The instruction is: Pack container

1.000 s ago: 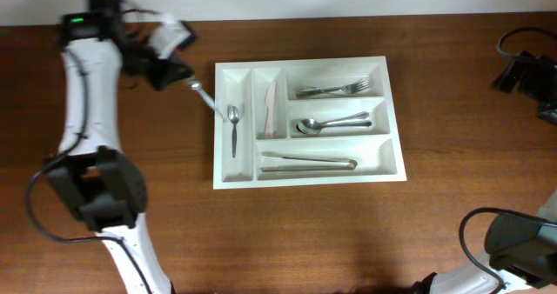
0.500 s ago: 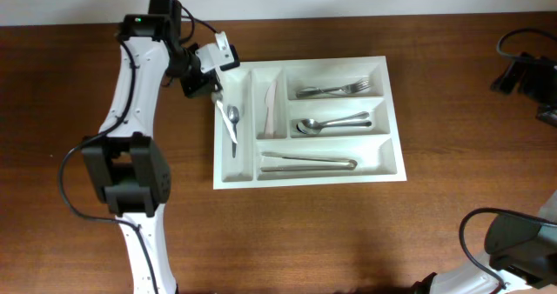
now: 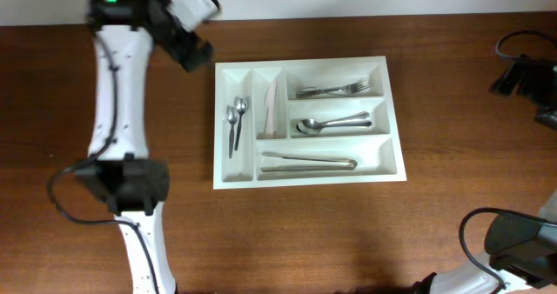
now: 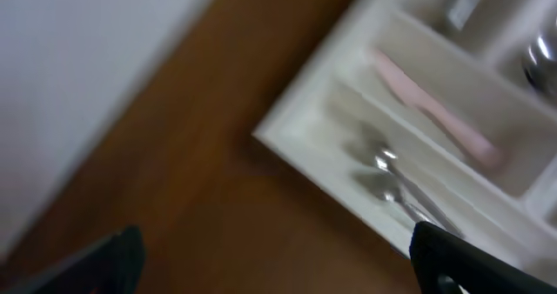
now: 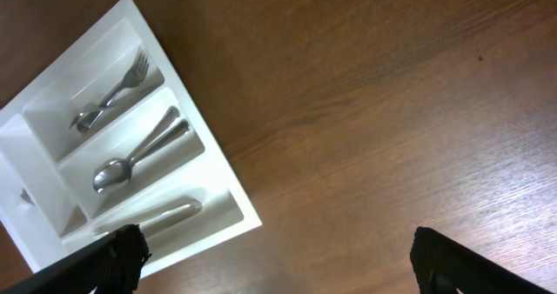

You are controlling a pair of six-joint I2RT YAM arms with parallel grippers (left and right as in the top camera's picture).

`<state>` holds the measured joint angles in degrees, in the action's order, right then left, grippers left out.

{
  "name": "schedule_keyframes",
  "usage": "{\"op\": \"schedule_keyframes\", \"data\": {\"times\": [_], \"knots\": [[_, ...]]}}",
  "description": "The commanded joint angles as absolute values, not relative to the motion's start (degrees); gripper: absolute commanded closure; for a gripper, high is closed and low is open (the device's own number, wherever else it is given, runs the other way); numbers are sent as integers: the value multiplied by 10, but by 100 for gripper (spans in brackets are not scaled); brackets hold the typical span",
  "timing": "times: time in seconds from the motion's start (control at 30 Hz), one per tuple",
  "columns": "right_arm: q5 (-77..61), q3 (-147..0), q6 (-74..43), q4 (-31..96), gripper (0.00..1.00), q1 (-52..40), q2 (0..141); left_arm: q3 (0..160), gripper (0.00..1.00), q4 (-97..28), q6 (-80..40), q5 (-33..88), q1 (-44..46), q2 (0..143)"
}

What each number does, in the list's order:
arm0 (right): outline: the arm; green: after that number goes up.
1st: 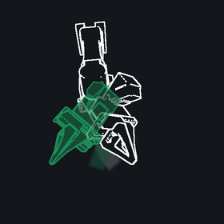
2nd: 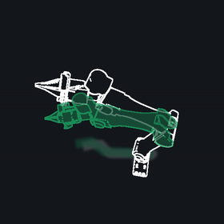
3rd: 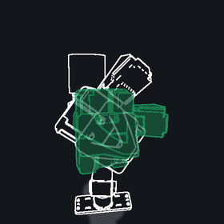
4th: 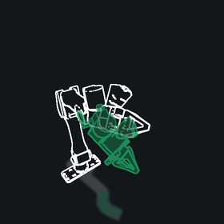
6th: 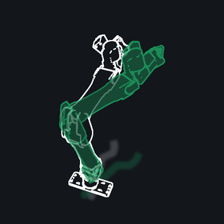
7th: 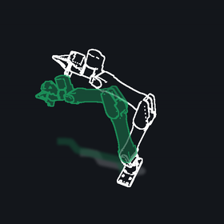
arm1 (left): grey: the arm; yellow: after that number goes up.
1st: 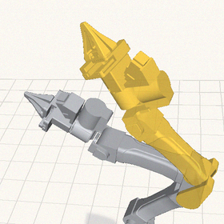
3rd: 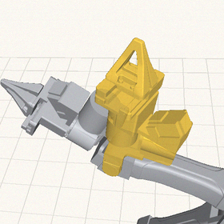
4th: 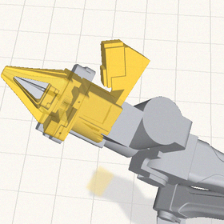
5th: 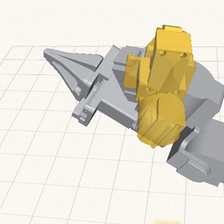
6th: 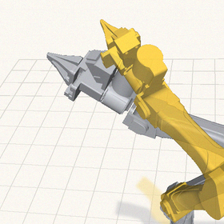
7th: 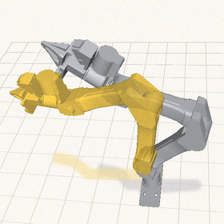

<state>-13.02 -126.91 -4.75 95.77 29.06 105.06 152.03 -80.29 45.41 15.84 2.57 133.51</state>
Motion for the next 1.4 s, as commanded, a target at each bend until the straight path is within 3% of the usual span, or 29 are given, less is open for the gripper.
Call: {"op": "schedule_keyframes", "data": {"times": [0.0, 0.17, 0.37, 0.5, 0.87, 1.37], "knots": [[-133, -1272, -52, 951, 1, 293, 1052, 1646, 1, -837, 314, 135, -21, 1280], [-134, -1278, -25, 914, 2, 293, 1050, 1731, 1, -899, 263, 135, -67, 1238], [-217, -1342, 86, 924, 2, 280, 1011, 1750, 1, -957, 236, 135, -101, 1164], [-234, -1403, 91, 927, 1, 265, 951, 1750, 1, -967, 171, 135, -107, 1117], [-234, -1439, 90, 915, 1, 244, 772, 1750, 1, -967, 170, 135, -107, 1044], [-226, -1438, 57, 971, 1, 244, 692, 1750, 1, -967, 170, 135, -107, 1041]]}}
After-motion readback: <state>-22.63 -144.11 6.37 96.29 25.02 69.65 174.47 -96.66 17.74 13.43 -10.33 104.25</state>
